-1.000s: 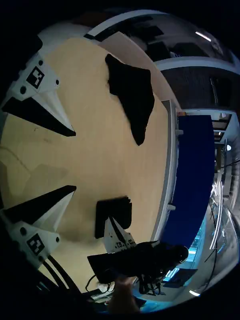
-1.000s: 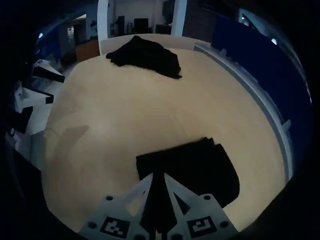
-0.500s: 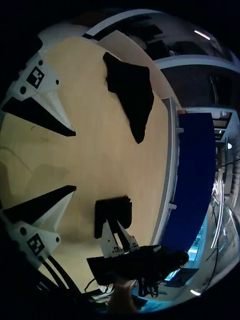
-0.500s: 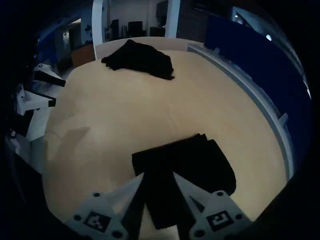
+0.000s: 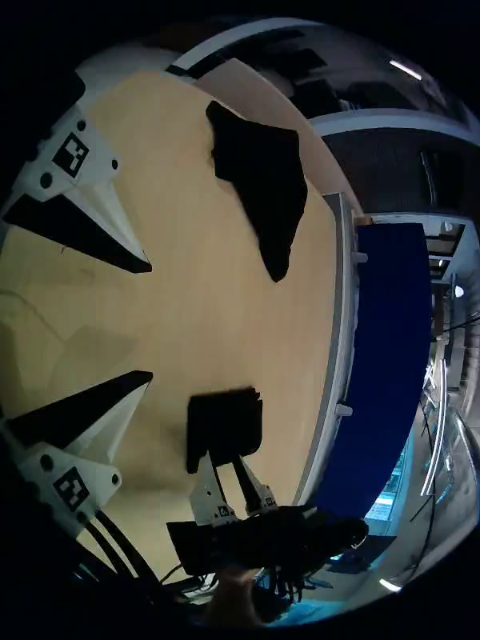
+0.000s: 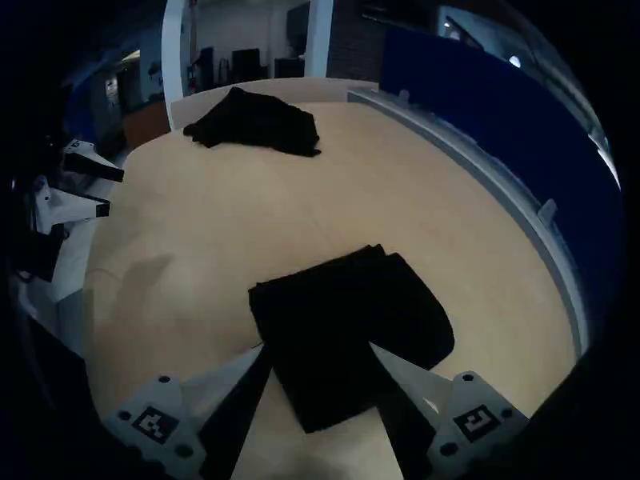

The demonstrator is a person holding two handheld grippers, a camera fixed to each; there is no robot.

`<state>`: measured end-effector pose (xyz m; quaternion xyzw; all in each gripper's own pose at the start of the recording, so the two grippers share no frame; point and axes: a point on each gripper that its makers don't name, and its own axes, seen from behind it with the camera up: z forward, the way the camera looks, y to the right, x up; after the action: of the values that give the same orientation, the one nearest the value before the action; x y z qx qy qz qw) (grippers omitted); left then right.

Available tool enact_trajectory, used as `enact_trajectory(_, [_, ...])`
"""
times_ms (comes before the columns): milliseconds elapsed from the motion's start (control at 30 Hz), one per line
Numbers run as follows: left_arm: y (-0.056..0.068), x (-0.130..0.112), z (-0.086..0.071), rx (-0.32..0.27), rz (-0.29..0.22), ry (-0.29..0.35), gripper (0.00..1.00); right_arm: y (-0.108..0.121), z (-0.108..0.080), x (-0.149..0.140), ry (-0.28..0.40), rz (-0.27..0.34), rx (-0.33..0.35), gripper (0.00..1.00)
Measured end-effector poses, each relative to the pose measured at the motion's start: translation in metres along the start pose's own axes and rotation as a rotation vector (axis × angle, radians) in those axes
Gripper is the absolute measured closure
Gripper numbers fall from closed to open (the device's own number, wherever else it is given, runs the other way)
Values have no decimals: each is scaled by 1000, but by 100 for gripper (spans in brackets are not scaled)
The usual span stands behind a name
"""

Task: Fold towel

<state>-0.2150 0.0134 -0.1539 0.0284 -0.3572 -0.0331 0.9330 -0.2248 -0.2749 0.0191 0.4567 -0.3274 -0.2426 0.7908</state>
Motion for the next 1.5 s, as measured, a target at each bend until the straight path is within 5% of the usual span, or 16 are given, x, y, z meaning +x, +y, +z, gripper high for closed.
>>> enact_trajectory(767, [13, 2, 5, -30, 11, 5, 10, -9, -24, -54, -43, 159, -63, 20])
enact_trajectory(1067, [12, 0, 3, -30, 7, 7, 10, -13, -19, -66, -65, 176, -68, 42])
enact_trajectory(1500, [8, -4, 2, -26, 7, 5, 10, -14, -10, -73, -71, 218, -72, 60])
